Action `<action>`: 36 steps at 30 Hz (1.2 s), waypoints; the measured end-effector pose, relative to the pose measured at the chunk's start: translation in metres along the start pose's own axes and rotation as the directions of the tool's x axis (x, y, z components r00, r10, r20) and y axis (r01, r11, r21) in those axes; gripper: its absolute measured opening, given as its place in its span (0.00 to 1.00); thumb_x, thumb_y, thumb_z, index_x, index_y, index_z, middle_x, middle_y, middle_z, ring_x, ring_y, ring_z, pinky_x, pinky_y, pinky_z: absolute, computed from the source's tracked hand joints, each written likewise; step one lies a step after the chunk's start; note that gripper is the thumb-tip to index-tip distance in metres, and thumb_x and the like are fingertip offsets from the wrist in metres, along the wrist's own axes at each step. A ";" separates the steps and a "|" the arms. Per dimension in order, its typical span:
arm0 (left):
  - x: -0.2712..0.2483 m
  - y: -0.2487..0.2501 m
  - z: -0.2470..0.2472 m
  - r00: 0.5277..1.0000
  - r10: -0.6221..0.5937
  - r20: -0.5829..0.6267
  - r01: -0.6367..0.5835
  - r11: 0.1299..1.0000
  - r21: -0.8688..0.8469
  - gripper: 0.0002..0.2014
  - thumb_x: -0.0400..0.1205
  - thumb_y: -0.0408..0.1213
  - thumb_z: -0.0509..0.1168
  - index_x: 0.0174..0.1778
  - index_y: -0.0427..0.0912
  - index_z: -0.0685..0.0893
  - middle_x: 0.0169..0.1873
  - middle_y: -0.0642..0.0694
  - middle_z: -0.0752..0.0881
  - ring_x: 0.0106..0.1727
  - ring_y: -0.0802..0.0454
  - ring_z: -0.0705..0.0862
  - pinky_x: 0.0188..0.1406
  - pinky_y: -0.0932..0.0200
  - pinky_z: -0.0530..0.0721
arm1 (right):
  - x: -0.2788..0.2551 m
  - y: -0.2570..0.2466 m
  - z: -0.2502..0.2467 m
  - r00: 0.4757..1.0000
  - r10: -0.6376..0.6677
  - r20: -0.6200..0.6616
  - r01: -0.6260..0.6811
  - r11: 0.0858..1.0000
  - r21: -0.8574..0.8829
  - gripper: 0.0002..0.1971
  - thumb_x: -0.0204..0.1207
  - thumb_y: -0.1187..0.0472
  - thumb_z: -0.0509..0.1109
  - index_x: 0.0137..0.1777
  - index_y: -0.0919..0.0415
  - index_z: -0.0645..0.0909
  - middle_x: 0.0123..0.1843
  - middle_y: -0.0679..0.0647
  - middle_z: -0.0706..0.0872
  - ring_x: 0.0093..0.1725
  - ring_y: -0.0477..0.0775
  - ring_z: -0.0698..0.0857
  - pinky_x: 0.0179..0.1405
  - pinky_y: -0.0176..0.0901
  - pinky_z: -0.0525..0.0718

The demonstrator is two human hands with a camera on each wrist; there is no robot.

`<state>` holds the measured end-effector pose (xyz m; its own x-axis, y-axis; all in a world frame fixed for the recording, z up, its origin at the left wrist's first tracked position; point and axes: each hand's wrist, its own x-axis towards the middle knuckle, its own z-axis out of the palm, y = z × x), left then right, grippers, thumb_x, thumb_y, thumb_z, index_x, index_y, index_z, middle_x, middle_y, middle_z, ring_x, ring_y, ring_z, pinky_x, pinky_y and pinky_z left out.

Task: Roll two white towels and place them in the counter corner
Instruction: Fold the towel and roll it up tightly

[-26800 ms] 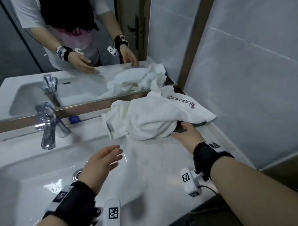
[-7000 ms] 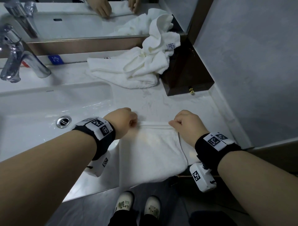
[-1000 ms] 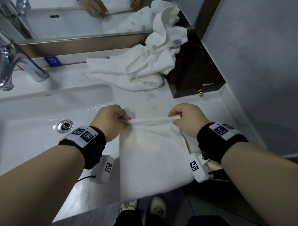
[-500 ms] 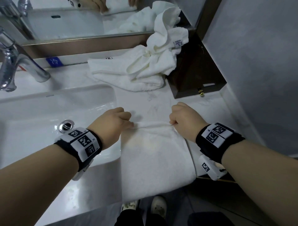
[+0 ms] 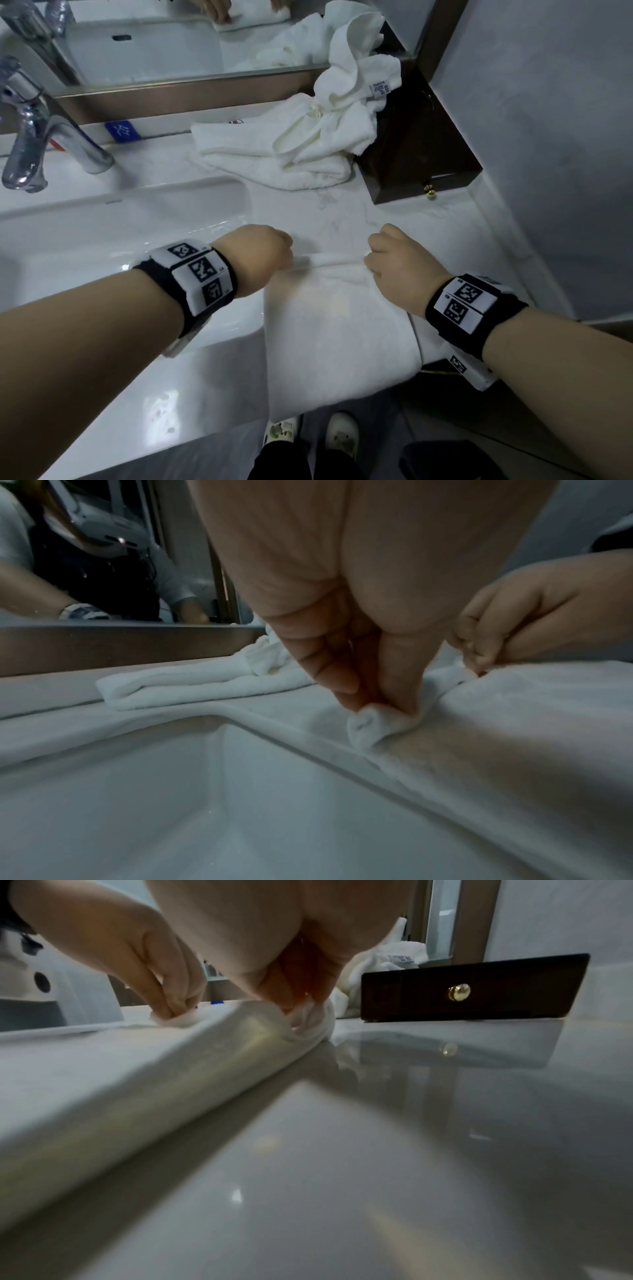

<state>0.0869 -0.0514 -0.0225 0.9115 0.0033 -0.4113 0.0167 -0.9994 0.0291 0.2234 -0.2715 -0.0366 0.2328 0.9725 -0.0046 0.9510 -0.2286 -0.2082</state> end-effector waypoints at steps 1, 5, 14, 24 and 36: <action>0.003 0.000 -0.004 1.000 -0.010 0.018 0.010 1.000 -0.023 0.12 0.82 0.30 0.60 0.35 0.50 0.72 0.39 0.54 0.71 0.41 0.50 0.75 0.37 0.60 0.69 | 0.000 0.000 0.000 1.000 0.012 -0.018 -0.011 1.000 0.021 0.14 0.56 0.84 0.74 0.22 0.67 0.77 0.28 0.57 0.76 0.33 0.62 0.79 0.28 0.40 0.76; 0.015 -0.002 -0.010 0.998 -0.048 0.035 0.054 0.977 -0.204 0.04 0.78 0.35 0.66 0.39 0.48 0.81 0.43 0.52 0.84 0.45 0.47 0.83 0.44 0.54 0.82 | -0.002 -0.002 -0.003 0.999 0.048 -0.017 -0.047 0.998 0.045 0.12 0.59 0.83 0.75 0.23 0.69 0.81 0.28 0.58 0.77 0.34 0.62 0.80 0.30 0.40 0.76; 0.017 0.000 -0.008 0.998 -0.007 0.058 0.027 0.934 -0.357 0.19 0.82 0.35 0.62 0.62 0.64 0.74 0.49 0.58 0.81 0.45 0.52 0.81 0.43 0.56 0.78 | -0.006 0.010 -0.007 0.958 0.265 0.114 -0.282 0.941 0.185 0.13 0.72 0.62 0.75 0.57 0.57 0.84 0.49 0.46 0.73 0.57 0.50 0.71 0.56 0.38 0.71; 0.016 0.015 -0.017 0.983 0.022 0.182 0.031 0.958 -0.283 0.24 0.77 0.24 0.56 0.61 0.58 0.69 0.52 0.44 0.81 0.49 0.39 0.83 0.52 0.37 0.85 | -0.001 0.015 -0.006 0.926 0.302 0.225 -0.335 0.933 0.128 0.10 0.75 0.64 0.71 0.53 0.53 0.76 0.49 0.51 0.75 0.44 0.54 0.76 0.42 0.42 0.72; 0.019 0.007 -0.005 0.998 -0.003 0.062 0.021 0.955 -0.297 0.26 0.76 0.22 0.58 0.57 0.61 0.68 0.51 0.53 0.74 0.44 0.45 0.81 0.45 0.39 0.86 | 0.003 0.019 0.001 0.984 0.170 0.046 -0.172 0.985 0.025 0.12 0.66 0.80 0.66 0.43 0.64 0.82 0.46 0.59 0.80 0.48 0.60 0.77 0.40 0.46 0.73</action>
<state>0.1063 -0.0582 -0.0250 0.8841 0.0043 -0.4673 0.1575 -0.9441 0.2894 0.2418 -0.2727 -0.0418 0.3818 0.9203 -0.0850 0.8914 -0.3910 -0.2292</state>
